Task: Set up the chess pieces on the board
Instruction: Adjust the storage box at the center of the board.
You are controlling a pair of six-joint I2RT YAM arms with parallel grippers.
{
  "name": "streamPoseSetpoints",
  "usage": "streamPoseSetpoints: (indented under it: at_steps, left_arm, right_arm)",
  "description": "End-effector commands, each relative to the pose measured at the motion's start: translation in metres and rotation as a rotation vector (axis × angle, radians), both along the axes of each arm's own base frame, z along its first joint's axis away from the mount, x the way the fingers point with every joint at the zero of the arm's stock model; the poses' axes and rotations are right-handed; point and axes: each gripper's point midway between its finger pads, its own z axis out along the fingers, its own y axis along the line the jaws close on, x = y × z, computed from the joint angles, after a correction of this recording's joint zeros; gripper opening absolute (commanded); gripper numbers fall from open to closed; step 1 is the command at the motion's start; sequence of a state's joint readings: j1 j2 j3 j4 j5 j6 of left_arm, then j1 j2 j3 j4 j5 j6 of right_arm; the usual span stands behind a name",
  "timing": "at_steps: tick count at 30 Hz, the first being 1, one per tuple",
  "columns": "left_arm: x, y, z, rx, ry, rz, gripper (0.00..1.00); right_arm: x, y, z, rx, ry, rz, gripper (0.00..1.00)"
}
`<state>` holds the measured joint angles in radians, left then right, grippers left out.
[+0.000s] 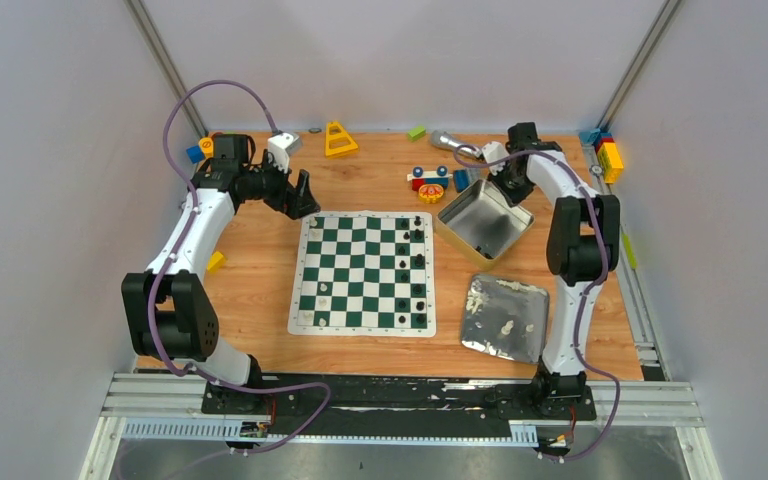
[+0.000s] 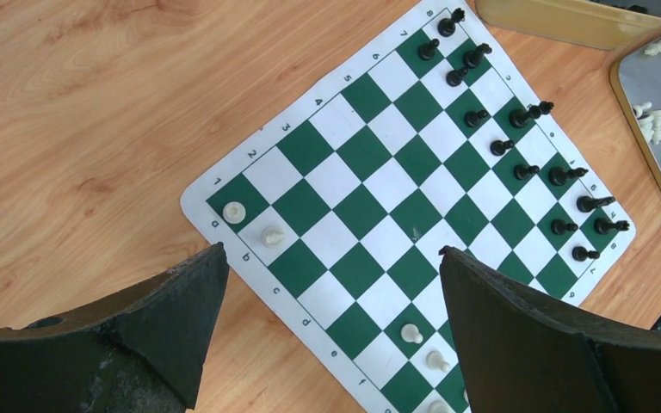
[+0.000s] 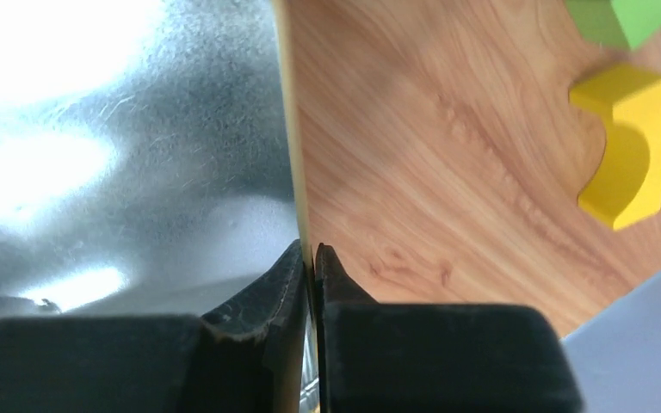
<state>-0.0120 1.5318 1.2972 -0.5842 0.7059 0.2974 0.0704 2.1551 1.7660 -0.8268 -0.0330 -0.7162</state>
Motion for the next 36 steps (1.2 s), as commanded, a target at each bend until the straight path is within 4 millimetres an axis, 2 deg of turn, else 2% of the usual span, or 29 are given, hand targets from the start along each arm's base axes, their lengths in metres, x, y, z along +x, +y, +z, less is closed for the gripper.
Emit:
streamPoseSetpoints:
  at_steps: [1, 6, 12, 18, 22, 27, 32, 33, 36]
  left_arm:
    - [0.007, 0.0, 0.021, -0.013, -0.069, -0.002, 1.0]
    - [0.007, 0.0, 0.02, -0.015, -0.062, 0.0, 1.0]
    - [0.007, 0.001, 0.017, -0.013, -0.048, 0.001, 1.0]
    - [0.005, 0.001, 0.016, -0.013, -0.047, 0.0, 1.0]
    - [0.005, 0.001, 0.014, -0.012, -0.046, -0.001, 1.0]
    - [0.007, 0.002, 0.01, -0.004, -0.041, -0.002, 1.0]
    - [0.008, 0.003, 0.009, 0.015, -0.052, -0.013, 1.0]
    - [0.008, 0.004, 0.009, 0.02, -0.058, -0.019, 1.0]
    - [0.009, 0.004, 0.009, 0.029, -0.068, -0.027, 1.0]
  right_arm:
    - [-0.018, -0.03, 0.016, -0.025, 0.009, -0.191, 0.05]
    - [-0.049, -0.053, 0.013, 0.006, 0.08, -0.426, 0.01]
    - [-0.09, -0.044, 0.008, 0.079, 0.152, -0.596, 0.07]
    - [-0.109, -0.046, 0.004, 0.115, 0.155, -0.67, 0.13]
    - [-0.1, -0.044, 0.02, 0.147, 0.087, -0.659, 0.25]
    - [-0.075, -0.027, 0.05, 0.244, -0.024, -0.551, 0.46]
    - [-0.054, -0.016, 0.063, 0.191, -0.105, -0.331, 0.57]
    - [-0.049, -0.003, 0.064, 0.172, -0.122, -0.253, 0.59]
    - [-0.034, 0.01, 0.063, 0.081, -0.167, -0.066, 0.64]
